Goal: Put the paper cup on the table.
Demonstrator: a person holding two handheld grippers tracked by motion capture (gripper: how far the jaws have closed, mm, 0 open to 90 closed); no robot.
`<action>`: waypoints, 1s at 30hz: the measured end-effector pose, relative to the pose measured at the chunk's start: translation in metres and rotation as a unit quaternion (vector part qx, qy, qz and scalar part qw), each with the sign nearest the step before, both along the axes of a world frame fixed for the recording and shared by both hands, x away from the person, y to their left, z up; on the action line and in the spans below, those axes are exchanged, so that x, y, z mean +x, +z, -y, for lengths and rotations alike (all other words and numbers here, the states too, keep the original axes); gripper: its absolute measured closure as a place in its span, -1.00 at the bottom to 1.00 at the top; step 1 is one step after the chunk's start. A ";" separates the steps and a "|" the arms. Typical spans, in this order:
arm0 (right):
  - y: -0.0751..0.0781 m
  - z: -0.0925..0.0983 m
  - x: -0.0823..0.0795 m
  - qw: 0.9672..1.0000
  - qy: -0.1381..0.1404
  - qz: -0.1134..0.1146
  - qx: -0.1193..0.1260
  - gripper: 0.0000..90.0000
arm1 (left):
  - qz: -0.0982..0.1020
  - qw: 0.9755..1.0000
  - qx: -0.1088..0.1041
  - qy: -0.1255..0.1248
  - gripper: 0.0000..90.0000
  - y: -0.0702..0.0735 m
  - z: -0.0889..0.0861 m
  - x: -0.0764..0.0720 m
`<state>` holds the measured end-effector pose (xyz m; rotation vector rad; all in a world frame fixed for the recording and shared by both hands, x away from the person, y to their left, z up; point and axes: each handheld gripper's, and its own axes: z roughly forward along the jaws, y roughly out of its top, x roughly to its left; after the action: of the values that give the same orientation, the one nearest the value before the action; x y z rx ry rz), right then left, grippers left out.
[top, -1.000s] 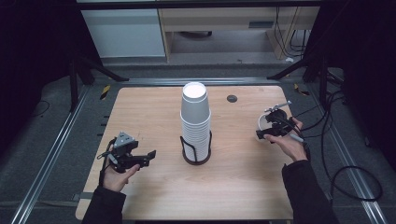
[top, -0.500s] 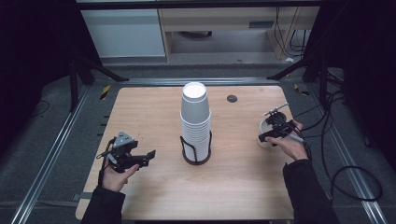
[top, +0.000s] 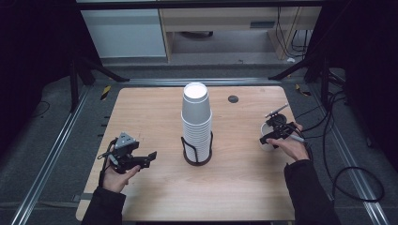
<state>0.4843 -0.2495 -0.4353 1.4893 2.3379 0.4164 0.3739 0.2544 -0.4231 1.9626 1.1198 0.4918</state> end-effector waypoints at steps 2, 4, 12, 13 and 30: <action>0.000 0.000 0.000 1.000 0.000 -0.001 0.002 -0.85 | 0.000 1.000 0.000 -0.001 -0.64 0.000 0.000 0.000; 0.000 -0.001 0.000 1.000 0.001 -0.004 0.006 -0.86 | -0.001 1.000 0.001 -0.002 -0.64 0.000 0.000 0.000; 0.003 0.001 -0.001 0.999 0.002 -0.004 0.035 -0.94 | -0.002 1.000 0.001 -0.003 -0.64 0.000 0.000 0.000; 0.005 0.001 -0.002 0.999 0.001 0.000 0.038 -0.94 | -0.002 1.000 0.001 -0.003 -0.64 0.000 0.000 0.000; 0.054 0.001 -0.027 0.991 0.012 0.113 0.074 -0.95 | 0.000 1.000 0.001 -0.003 -0.65 0.001 -0.001 0.000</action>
<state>0.4570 -0.2506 -0.3816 1.3970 2.1898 0.7394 0.3735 0.2553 -0.4221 1.9670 1.1135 0.4886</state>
